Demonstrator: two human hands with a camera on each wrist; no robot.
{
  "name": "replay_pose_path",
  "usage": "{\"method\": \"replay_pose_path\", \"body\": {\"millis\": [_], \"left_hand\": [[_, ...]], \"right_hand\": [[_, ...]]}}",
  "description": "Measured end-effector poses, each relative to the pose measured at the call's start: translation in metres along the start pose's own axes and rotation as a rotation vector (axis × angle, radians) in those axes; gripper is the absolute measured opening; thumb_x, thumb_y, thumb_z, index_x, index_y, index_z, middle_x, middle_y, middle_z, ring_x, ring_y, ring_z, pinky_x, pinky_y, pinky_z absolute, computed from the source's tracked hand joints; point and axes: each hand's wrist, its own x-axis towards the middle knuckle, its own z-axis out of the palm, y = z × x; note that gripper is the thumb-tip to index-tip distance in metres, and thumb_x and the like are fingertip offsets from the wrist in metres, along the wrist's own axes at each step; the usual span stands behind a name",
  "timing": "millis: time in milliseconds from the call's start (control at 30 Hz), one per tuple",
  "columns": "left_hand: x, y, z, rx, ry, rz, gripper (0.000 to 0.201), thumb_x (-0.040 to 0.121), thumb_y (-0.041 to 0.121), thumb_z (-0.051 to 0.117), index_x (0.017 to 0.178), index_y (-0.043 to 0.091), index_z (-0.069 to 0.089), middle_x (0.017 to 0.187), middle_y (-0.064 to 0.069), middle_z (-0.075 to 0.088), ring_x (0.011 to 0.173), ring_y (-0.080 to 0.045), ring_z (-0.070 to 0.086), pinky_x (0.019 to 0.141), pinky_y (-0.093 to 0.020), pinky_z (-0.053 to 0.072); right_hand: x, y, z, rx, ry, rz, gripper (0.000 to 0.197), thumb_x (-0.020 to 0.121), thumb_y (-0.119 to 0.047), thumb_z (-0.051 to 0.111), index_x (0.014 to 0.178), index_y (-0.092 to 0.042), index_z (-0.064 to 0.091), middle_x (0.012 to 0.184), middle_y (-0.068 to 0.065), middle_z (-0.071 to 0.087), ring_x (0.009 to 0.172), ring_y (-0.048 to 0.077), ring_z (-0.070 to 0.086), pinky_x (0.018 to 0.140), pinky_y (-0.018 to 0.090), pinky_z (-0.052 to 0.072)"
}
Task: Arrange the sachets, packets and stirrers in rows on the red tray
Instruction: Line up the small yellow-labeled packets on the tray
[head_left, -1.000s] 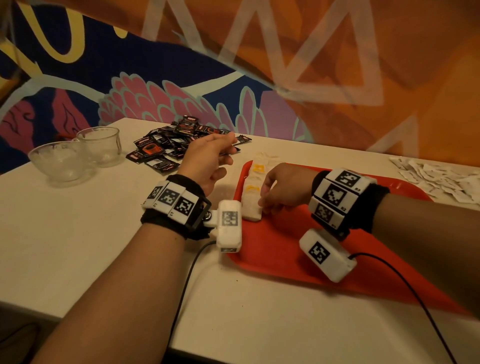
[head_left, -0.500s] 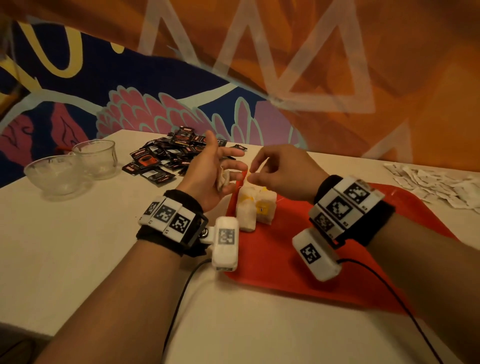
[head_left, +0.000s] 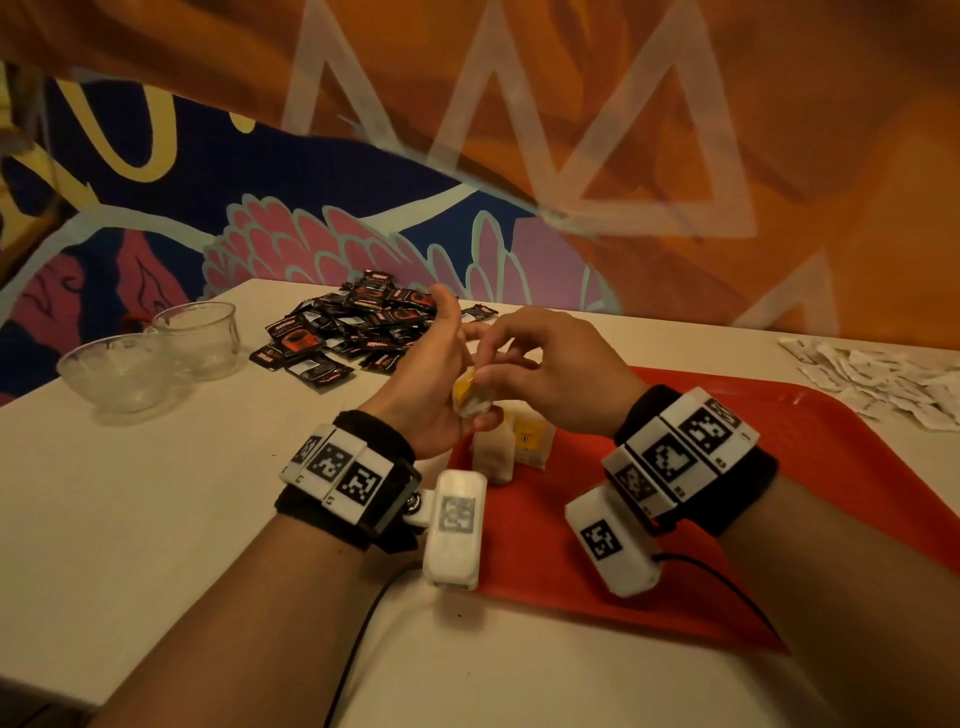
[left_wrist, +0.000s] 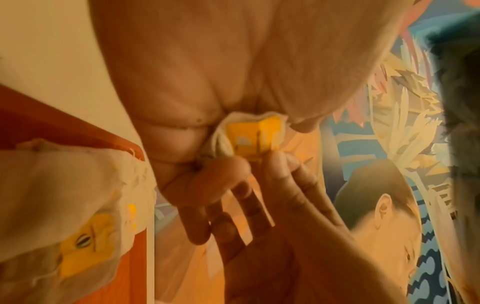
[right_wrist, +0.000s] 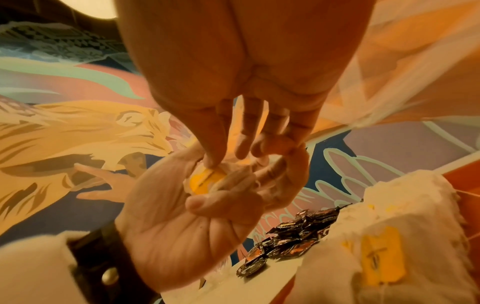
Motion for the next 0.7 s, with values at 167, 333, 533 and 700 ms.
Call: {"method": "replay_pose_path", "body": {"millis": [167, 333, 533, 700], "left_hand": [[0.002, -0.003, 0.002, 0.025, -0.046, 0.022, 0.085, 0.087, 0.079, 0.015, 0.126, 0.011, 0.048, 0.103, -0.010, 0.061, 0.075, -0.020, 0.054, 0.049, -0.026, 0.035], [-0.001, 0.001, 0.002, 0.112, -0.023, 0.118, 0.058, 0.088, 0.058, 0.045, 0.116, 0.010, 0.059, 0.103, -0.008, 0.067, 0.087, -0.021, 0.065, 0.065, -0.033, 0.054], [0.001, -0.002, 0.001, 0.289, 0.252, 0.347, 0.010, 0.096, 0.010, 0.060, 0.094, 0.008, 0.069, 0.094, -0.010, 0.071, 0.088, -0.020, 0.068, 0.079, -0.031, 0.058], [-0.001, 0.000, 0.002, 0.318, 0.316, 0.399, 0.007, 0.092, 0.006, 0.064, 0.096, 0.008, 0.069, 0.090, -0.008, 0.073, 0.075, -0.014, 0.071, 0.061, -0.024, 0.057]], "right_hand": [[0.000, 0.004, 0.001, 0.028, -0.015, -0.003, 0.016, 0.093, -0.018, 0.065, 0.082, -0.027, 0.057, 0.091, -0.003, 0.066, 0.088, 0.015, 0.062, 0.077, 0.026, 0.050], [0.003, 0.012, -0.002, 0.043, 0.185, 0.025, 0.015, 0.094, -0.015, 0.062, 0.086, -0.024, 0.054, 0.083, -0.011, 0.060, 0.080, 0.010, 0.060, 0.071, 0.021, 0.048], [0.003, 0.020, -0.003, 0.123, 0.295, 0.110, 0.027, 0.087, -0.013, 0.072, 0.087, -0.031, 0.052, 0.085, -0.011, 0.061, 0.076, 0.007, 0.063, 0.068, 0.023, 0.054], [0.000, 0.015, -0.008, 0.107, 0.076, 0.239, 0.013, 0.083, -0.021, 0.078, 0.084, -0.026, 0.066, 0.078, -0.004, 0.072, 0.073, 0.012, 0.072, 0.066, 0.029, 0.056]]}}
